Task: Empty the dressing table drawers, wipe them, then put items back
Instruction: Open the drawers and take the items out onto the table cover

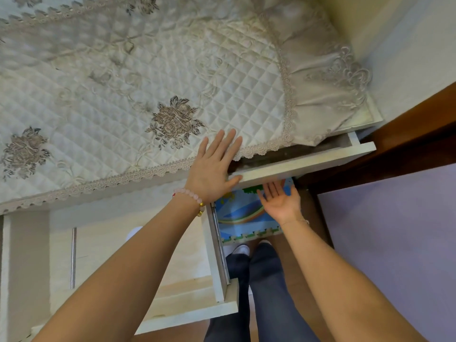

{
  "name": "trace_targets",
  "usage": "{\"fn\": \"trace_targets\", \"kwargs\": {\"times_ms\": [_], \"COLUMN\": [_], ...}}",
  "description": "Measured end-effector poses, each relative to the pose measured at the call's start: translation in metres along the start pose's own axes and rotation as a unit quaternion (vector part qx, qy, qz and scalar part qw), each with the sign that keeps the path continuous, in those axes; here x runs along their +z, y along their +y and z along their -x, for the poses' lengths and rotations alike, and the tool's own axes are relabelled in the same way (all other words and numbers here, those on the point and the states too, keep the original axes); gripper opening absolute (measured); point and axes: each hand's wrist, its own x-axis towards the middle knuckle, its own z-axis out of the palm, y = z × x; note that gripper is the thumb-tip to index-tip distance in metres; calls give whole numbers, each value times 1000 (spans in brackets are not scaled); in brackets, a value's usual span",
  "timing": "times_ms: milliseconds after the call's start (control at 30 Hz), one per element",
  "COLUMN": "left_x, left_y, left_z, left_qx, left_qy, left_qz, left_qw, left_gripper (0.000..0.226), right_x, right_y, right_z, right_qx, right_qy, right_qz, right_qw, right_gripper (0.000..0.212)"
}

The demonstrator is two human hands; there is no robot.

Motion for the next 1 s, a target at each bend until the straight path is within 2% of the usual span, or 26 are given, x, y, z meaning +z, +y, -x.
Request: {"fn": "trace_targets", "kwargs": {"times_ms": [533, 767, 1000], "left_x": [-7, -7, -12], "left_y": [22, 23, 24], "left_z": [31, 35, 37], "left_qx": [-2, 1, 0], "left_qy": [-11, -16, -19], "left_qz": [-25, -24, -23], "left_qw": [1000, 1000, 1000], "left_gripper": [77, 76, 75], "right_x": [-119, -157, -165], "right_y": [25, 36, 38], "right_z": [77, 109, 126], "right_qx": [-9, -20, -20], "right_qy": [94, 146, 151], "right_qz": [-21, -25, -36], "right_qw": [995, 989, 988], "right_gripper": [56, 60, 70]}}
